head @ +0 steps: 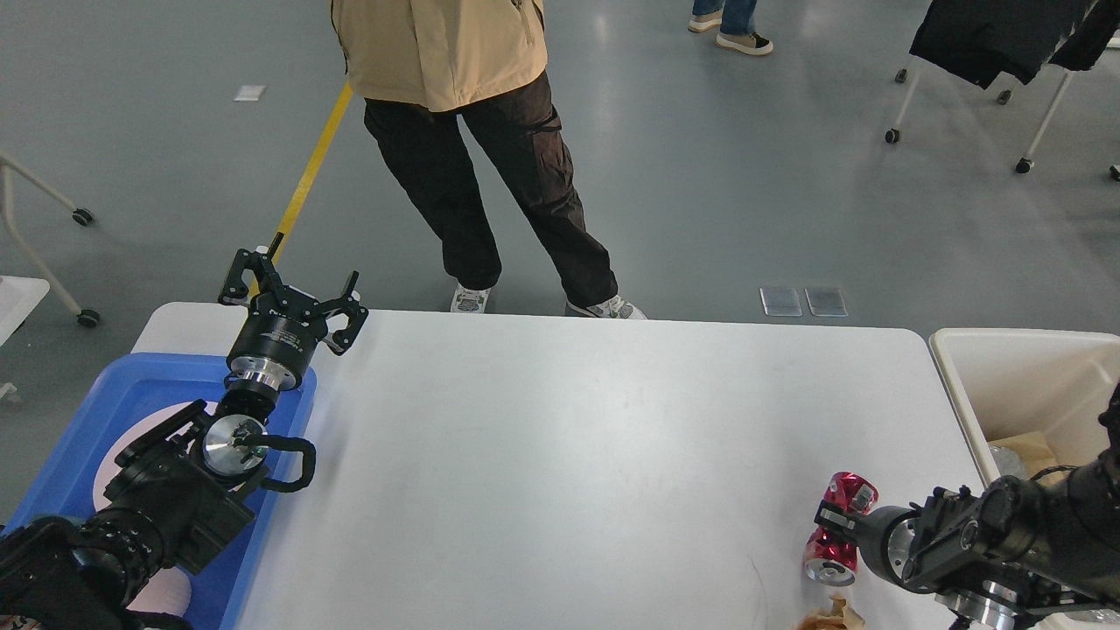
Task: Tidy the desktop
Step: 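Lift the red can and drop it into the white bin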
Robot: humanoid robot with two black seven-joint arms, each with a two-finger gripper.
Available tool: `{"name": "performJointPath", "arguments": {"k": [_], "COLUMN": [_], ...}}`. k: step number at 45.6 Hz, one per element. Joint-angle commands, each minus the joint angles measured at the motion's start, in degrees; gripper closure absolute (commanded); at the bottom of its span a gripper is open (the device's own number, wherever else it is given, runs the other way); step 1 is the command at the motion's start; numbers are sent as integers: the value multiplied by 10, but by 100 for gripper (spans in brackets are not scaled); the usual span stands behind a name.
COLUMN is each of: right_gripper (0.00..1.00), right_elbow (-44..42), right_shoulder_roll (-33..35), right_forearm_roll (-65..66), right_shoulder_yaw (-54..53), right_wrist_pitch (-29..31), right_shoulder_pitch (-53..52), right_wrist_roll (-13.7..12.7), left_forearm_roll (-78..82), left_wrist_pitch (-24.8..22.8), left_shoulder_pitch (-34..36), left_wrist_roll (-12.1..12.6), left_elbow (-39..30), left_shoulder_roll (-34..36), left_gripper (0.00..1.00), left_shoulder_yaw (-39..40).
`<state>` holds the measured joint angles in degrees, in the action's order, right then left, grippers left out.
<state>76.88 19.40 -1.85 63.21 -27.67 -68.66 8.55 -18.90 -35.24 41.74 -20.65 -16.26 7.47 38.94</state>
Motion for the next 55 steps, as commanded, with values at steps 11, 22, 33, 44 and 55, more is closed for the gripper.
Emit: {"name": "performJointPath", "arguments": {"k": [11,22,33,44,55], "right_gripper": [100,100,100,100,100], "right_elbow": [42,128,153,-83,-450], "right_shoulder_roll": [109,101,78,123,112], "right_forearm_roll": [39,42,43,89,20], "right_shoulder_yaw": [24,21,24,80,75], "right_wrist_pitch": [168,440,392,324,261], "right_shoulder_pitch": [-236,-564,-547,-271,53], "right_wrist_roll": [2,3,-4,-4,-13], "left_forearm_roll": [0,0,0,0,0], "left_wrist_pitch": [0,0,0,0,0], "left_shoulder_pitch": [0,0,0,0,0], "left_wrist_roll": [0,0,0,0,0], "left_elbow": [0,0,0,0,0], "left_shoulder_roll": [1,1,-1,-1,1], "left_gripper": [1,1,1,1,1], "left_shoulder_yaw": [0,0,0,0,0]}}
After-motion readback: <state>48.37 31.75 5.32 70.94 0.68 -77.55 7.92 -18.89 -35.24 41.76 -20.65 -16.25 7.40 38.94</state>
